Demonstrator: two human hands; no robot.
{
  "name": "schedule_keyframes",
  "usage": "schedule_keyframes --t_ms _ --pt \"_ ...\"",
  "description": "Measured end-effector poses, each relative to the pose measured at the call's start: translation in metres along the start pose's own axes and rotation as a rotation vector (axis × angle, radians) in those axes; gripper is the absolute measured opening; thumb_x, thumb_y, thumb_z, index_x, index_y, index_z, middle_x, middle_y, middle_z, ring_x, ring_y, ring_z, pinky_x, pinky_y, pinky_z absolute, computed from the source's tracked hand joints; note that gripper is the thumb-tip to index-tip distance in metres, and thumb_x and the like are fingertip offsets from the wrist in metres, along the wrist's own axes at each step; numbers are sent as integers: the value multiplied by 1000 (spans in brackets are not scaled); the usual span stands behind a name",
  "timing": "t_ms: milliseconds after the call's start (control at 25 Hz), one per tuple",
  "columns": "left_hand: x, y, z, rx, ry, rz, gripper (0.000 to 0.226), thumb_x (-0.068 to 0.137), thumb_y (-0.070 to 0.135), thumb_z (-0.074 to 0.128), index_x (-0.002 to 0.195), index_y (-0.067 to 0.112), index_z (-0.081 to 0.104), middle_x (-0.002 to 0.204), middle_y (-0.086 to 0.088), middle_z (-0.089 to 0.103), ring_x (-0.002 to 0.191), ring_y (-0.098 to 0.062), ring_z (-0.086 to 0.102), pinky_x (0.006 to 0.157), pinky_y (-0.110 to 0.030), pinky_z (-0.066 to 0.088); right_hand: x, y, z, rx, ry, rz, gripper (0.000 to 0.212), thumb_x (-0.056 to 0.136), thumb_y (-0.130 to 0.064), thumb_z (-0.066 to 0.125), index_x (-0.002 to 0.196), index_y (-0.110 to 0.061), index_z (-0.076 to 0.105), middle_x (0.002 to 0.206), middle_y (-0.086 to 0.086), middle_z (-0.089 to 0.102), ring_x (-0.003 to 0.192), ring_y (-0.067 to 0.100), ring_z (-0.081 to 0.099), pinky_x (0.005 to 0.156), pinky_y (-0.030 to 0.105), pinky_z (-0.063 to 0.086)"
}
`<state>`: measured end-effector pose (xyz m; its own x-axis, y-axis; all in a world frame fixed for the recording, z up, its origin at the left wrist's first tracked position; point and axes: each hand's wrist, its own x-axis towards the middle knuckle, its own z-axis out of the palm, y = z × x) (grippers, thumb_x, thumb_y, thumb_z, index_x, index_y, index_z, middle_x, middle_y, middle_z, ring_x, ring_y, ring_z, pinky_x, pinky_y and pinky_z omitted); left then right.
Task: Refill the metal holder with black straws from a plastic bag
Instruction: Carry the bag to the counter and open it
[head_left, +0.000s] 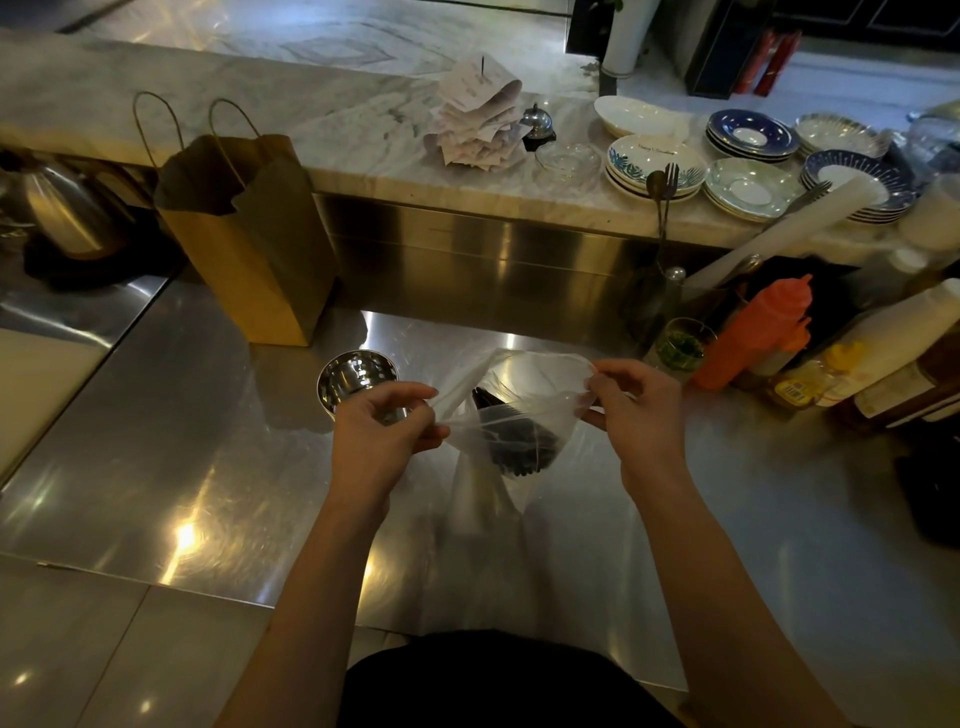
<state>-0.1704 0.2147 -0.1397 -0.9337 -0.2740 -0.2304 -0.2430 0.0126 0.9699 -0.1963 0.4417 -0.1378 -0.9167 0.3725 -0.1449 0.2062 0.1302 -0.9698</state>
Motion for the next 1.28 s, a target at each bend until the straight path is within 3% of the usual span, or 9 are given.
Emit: schedule_keyframes --t_ms 200,480,600,720,840,920,1120,1280 --pt "-1 -3 4 -27 77 17 18 84 -4 64 99 5 71 87 -20 72 64 -17 74 57 -13 53 3 5 -1 -61 59 -17 16 92 -8 60 106 -10 68 90 -2 67 74 13 69 72 29 61" --pt "-2 -7 12 -22 140 70 21 84 0 65 101 11 71 91 -14 73 69 -20 75 67 -28 61 1 5 0 -103 132 -69 16 92 -8 58 102 -17 67 93 -1 68 78 12 69 69 25 60" --pt "0 -4 12 23 98 89 34 85 1 64 114 18 68 101 -11 73 69 -15 74 68 -24 59 -1 -2 3 -117 38 -82 18 89 -9 61 102 -18 67 92 0 69 80 12 68 70 26 59" --pt "-4 -4 21 93 -40 97 47 83 -1 66 125 18 60 124 -1 64 68 -14 74 62 -19 57 -9 -8 12 -170 -91 -82 23 84 -12 67 104 -24 66 89 -11 66 82 8 66 74 26 57" --pt "-8 -6 29 152 -138 104 60 83 1 68 135 23 49 135 1 56 70 -12 74 68 -26 61 -16 -8 17 -288 -251 -75 33 82 -20 72 110 -30 59 92 -17 61 81 2 62 66 16 50" --pt "-6 -7 28 174 -163 112 69 84 2 68 142 27 40 139 2 51 70 -12 73 69 -24 61 -18 -4 14 -410 -356 -55 45 79 -23 74 118 -32 52 96 -15 58 84 5 61 64 16 47" --pt "-5 -14 20 188 -187 144 82 83 12 74 147 35 28 145 2 46 78 -12 71 76 -26 59 -12 -7 1 -514 -421 -76 45 83 6 56 116 -24 58 100 1 68 87 11 68 58 13 50" --pt "-5 -19 14 136 -248 121 94 76 33 78 150 39 21 146 7 39 100 -1 62 72 -13 51 -5 -24 -11 -478 -481 -169 40 85 11 52 113 -15 64 97 2 73 84 4 70 73 19 56"
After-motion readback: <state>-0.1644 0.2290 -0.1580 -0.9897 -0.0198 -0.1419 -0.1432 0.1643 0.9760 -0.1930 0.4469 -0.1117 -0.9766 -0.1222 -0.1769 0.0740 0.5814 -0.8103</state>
